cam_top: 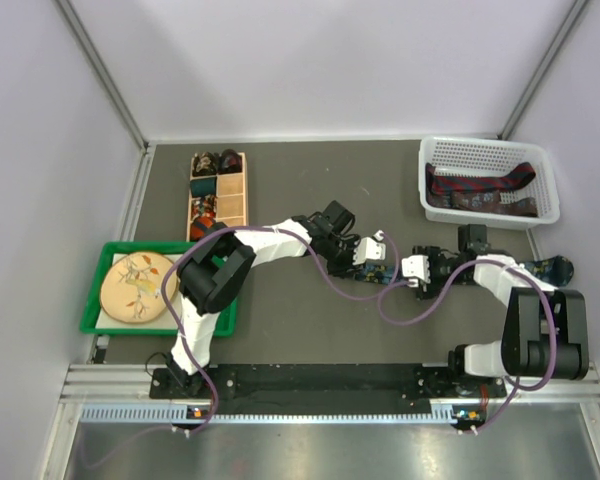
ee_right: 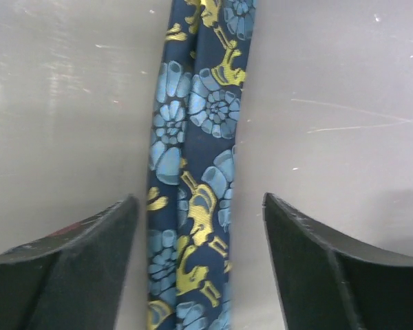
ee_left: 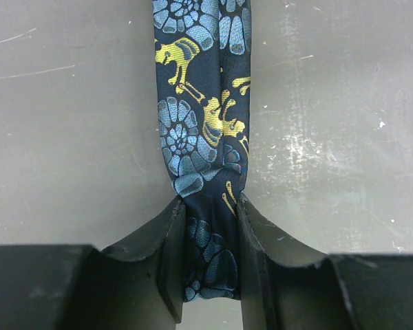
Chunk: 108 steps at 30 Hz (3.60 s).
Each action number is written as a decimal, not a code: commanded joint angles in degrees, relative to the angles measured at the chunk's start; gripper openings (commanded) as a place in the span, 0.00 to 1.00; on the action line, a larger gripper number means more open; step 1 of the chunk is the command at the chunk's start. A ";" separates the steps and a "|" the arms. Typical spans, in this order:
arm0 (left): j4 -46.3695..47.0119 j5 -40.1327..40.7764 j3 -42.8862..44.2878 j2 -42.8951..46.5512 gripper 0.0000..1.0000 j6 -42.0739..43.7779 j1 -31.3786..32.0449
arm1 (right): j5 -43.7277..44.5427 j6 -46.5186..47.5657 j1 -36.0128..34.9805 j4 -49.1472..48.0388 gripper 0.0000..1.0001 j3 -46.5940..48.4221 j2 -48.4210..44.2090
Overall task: Roll the ties
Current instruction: Roll the tie at the center of the board.
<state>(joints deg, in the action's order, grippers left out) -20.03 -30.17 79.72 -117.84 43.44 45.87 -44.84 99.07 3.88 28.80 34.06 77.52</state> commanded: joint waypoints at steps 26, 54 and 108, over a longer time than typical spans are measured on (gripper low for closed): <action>-8.97 5.91 0.08 -3.89 0.08 -0.02 -2.45 | 6.09 -4.48 -2.65 8.53 0.41 4.16 -2.09; -11.35 7.23 -2.38 -0.90 0.08 4.99 -3.24 | 17.64 -117.87 3.58 -13.05 0.94 34.22 -1.85; -12.22 6.71 -0.45 -2.39 0.08 4.46 -3.33 | -6.31 -133.78 -20.93 -38.73 0.34 14.01 27.95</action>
<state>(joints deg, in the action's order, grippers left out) -25.47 -27.81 80.44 -116.95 47.31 43.48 -50.61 -34.20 -16.14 -6.96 46.17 105.25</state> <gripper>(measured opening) 0.342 0.340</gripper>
